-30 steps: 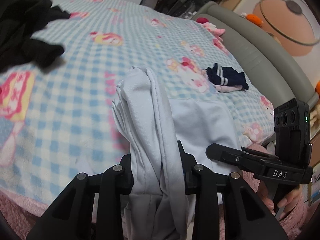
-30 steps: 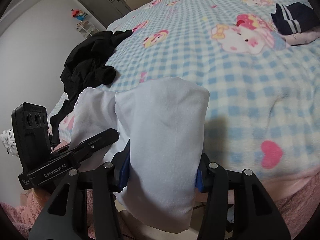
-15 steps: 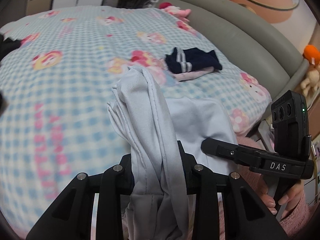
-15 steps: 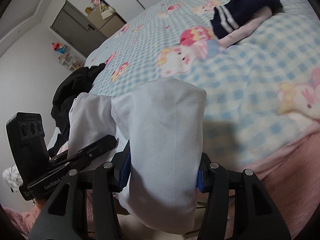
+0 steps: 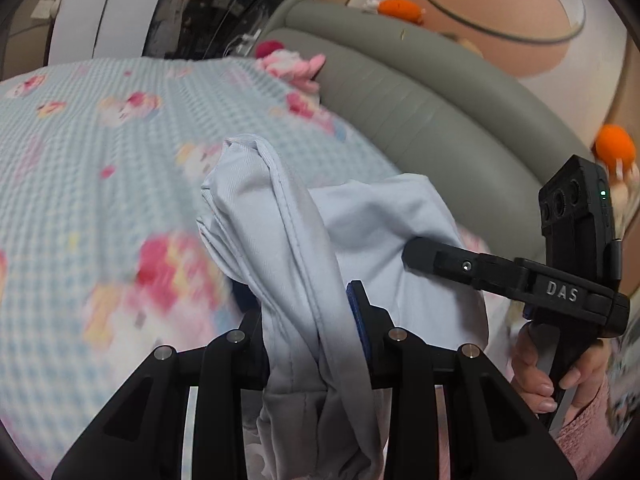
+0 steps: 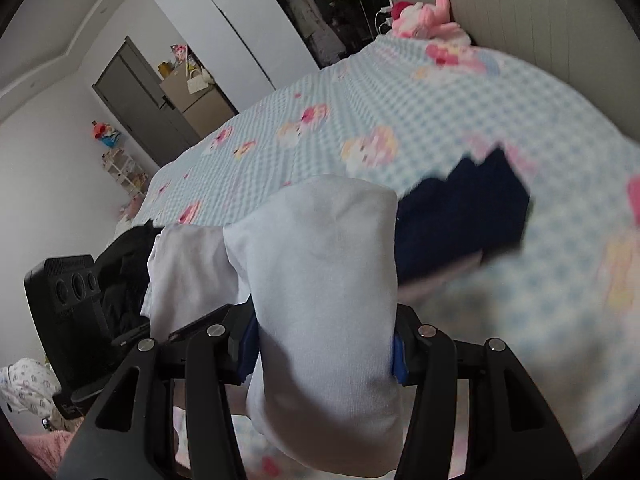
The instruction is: Fold clothes
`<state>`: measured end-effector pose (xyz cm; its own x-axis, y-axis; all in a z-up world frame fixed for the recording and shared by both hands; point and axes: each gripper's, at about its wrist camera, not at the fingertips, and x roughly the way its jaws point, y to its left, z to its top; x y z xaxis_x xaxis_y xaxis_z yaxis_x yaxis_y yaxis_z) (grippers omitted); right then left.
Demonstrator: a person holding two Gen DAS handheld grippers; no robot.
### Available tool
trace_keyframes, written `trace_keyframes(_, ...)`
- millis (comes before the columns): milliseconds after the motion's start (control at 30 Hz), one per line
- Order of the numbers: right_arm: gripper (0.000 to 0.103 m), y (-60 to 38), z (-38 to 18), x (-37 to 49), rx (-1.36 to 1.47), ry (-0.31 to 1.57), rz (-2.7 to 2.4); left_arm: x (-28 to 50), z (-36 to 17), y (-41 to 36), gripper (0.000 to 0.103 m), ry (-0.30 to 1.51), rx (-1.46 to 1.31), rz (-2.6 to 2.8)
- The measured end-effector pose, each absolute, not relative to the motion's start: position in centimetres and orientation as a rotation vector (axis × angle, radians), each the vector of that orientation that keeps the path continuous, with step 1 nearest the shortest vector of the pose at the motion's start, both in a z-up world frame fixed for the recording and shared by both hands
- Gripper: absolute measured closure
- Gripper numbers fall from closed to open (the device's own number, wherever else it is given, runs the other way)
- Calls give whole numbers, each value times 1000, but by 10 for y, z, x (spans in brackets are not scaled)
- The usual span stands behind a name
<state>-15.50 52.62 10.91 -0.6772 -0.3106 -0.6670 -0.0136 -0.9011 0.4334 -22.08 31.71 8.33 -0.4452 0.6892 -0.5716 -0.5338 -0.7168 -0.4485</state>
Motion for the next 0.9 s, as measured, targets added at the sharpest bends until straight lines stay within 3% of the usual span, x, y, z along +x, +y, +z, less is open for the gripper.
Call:
trace_keyframes(167,51,570,125,-221,1212,-542,-2665,-281,67,348,70,-464,-1047,2143)
trace_keyframes(300,39,598,80,-261,1307,-496,-2671,-321,4,370,66,-481,-1189,2138)
trace_keyframes(333,38,605,58,-271,1362,-488,-2686,-330,-19,375,60,-470,-1259,2130)
trace_keyframes(400,33,626,23,-278,1431,-631,-2651,-339,-43,371,45,-531,-1324,2069)
trace_keyframes(467,28,648,-2,-278,1422,-857,-2562,-343,-55,361,43,-626,-1334,1998)
trace_keyframes(533,28,655,8,-263,1292,-922,-2607,-340,-43,348,43,-636,-1273,2027)
trace_keyframes(667,28,656,59,-228,1031,-854,-2876,-319,10,329,45,-478,-1049,2265)
trace_keyframes(733,31,639,80,-222,947,-742,-2932,-311,27,335,47,-359,-934,2341)
trace_keyframes(900,60,566,60,-256,1135,-330,-2827,-321,-5,383,66,-167,-1037,2258)
